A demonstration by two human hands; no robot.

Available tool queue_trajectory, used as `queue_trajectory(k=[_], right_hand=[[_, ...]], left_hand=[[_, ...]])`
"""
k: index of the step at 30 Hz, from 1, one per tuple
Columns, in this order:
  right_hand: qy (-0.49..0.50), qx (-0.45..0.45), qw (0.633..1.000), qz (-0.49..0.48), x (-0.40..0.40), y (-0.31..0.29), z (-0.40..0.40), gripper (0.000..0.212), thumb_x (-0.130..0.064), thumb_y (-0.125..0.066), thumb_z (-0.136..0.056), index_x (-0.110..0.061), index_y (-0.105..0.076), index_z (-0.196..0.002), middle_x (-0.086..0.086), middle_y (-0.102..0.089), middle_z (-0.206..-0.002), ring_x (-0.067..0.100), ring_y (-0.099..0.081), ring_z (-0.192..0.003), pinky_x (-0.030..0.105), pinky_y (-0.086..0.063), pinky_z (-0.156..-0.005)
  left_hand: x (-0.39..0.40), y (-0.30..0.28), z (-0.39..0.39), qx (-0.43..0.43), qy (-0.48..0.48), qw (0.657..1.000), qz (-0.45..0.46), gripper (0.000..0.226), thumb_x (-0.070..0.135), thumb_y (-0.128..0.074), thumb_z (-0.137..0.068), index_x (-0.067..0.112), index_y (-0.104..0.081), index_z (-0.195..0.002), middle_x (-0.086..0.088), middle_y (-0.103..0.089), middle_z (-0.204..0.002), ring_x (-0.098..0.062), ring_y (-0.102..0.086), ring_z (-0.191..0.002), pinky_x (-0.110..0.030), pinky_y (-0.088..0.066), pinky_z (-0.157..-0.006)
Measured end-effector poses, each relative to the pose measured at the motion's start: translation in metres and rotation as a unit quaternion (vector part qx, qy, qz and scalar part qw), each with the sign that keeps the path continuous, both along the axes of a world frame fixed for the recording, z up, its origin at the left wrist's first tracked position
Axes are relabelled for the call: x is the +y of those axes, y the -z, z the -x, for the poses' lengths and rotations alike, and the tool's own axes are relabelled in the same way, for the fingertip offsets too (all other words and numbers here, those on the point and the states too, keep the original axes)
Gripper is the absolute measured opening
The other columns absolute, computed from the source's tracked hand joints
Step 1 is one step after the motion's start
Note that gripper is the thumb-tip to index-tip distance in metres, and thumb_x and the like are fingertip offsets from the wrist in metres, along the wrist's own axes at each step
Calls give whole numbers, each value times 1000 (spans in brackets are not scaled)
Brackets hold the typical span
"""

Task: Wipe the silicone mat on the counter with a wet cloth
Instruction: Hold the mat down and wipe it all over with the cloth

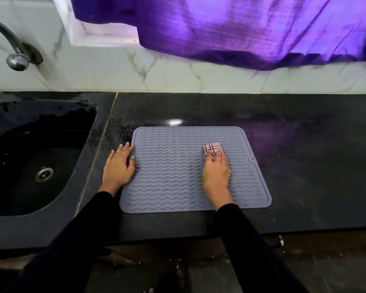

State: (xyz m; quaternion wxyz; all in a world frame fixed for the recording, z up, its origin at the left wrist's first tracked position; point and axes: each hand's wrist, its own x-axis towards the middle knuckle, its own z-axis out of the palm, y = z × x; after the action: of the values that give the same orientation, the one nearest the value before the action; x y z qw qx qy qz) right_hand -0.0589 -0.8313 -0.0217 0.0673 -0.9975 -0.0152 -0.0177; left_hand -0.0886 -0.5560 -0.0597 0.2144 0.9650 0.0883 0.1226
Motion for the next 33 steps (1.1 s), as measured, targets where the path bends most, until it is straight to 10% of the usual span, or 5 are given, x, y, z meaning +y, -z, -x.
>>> queue_trajectory(k=[7, 12, 20, 27, 33], right_hand=[[8, 70, 970, -233, -32, -24, -22, 48, -3, -59, -85, -24, -56, -128, 4, -59, -125, 26, -55, -116, 37, -46, -99], [191, 148, 667, -705, -66, -50, -41, 22, -10, -53, -93, -9, -63, -112, 6, -68, -100, 13, -64, -60, 22, -51, -48], [120, -10, 972, -203, -19, -20, -7, 41, -14, -51, -94, -11, -46, -134, 16, -49, -137, 29, -47, -124, 32, -40, -98], [85, -8, 993, -81, -23, 0, -10, 58, -6, -54, -90, -14, -33, -143, 19, -34, -148, 36, -40, -131, 41, -35, -108], [122, 56, 943, -306, -51, -36, -28, 33, -21, -65, -87, -21, -64, -120, 8, -71, -95, 20, -67, -81, 26, -52, -72]], left_hand=[[-1, -1, 1, 2, 1, 1000, 2, 60, 37, -26, -84, 12, -44, -135, -11, -39, -146, -26, -29, -139, -43, -16, -115], [-2, -6, 3, 12, 7, 1000, 8, 59, 35, -27, -84, 11, -43, -136, -11, -37, -147, -27, -28, -139, -43, -16, -115], [-1, -15, -8, -4, -11, 1000, -17, 57, 30, -30, -82, 4, -50, -129, -18, -50, -136, -33, -41, -130, -50, -24, -111], [5, -4, -25, 59, -11, 997, -39, 68, 39, -20, -83, 8, -30, -143, -13, -24, -153, -26, -17, -143, -44, -8, -116], [4, -4, -23, 56, -12, 997, -43, 68, 38, -18, -83, 10, -30, -143, -12, -24, -153, -24, -17, -143, -43, -7, -117]])
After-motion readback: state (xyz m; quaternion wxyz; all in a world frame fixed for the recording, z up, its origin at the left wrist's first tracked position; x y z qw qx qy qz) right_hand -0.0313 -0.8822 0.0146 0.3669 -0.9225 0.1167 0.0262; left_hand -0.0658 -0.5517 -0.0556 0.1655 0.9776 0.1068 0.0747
